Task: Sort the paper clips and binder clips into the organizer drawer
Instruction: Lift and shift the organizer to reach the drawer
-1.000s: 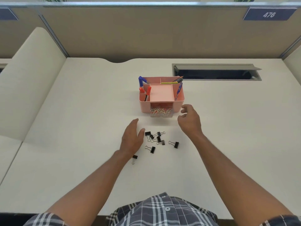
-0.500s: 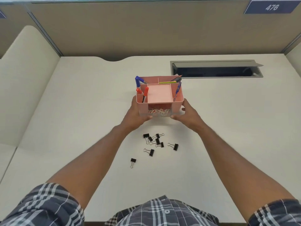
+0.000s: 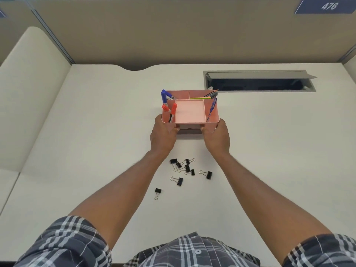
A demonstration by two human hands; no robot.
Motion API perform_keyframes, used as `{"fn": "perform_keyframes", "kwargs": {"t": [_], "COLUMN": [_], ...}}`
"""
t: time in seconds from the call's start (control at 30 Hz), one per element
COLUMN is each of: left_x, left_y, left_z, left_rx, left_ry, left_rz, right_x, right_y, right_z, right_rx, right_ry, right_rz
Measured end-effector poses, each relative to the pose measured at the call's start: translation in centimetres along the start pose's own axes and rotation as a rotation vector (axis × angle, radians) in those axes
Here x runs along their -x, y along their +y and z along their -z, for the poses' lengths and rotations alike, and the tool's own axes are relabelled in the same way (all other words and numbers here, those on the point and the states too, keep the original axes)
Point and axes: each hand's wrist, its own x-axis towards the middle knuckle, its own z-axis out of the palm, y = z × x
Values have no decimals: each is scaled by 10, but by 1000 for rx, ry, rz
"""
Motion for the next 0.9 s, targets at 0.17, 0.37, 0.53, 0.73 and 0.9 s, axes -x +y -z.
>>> {"fn": "perform_keyframes", "kwargs": {"t": [0.17, 0.37, 0.53, 0.73, 0.9], "left_x": [2, 10, 35, 55, 58], "left_y": [-3, -18, -35, -43, -41], "left_z": [1, 2, 2, 1, 0], "left_rx": [5, -8, -55, -54, -47], "left_ry": [-5, -13, 32, 26, 25], "left_rz": [-1, 64, 76, -9, -50], "right_x": [1, 13, 44, 38, 40], "right_y": [1, 9, 22, 8, 2], "right_z": [2, 1, -16, -23, -19], "right_rx": [-33, -60, 345, 542, 482], "right_ry": [-21, 4, -306, -307, -295], "right_rz": [2, -192, 357, 490, 456]}}
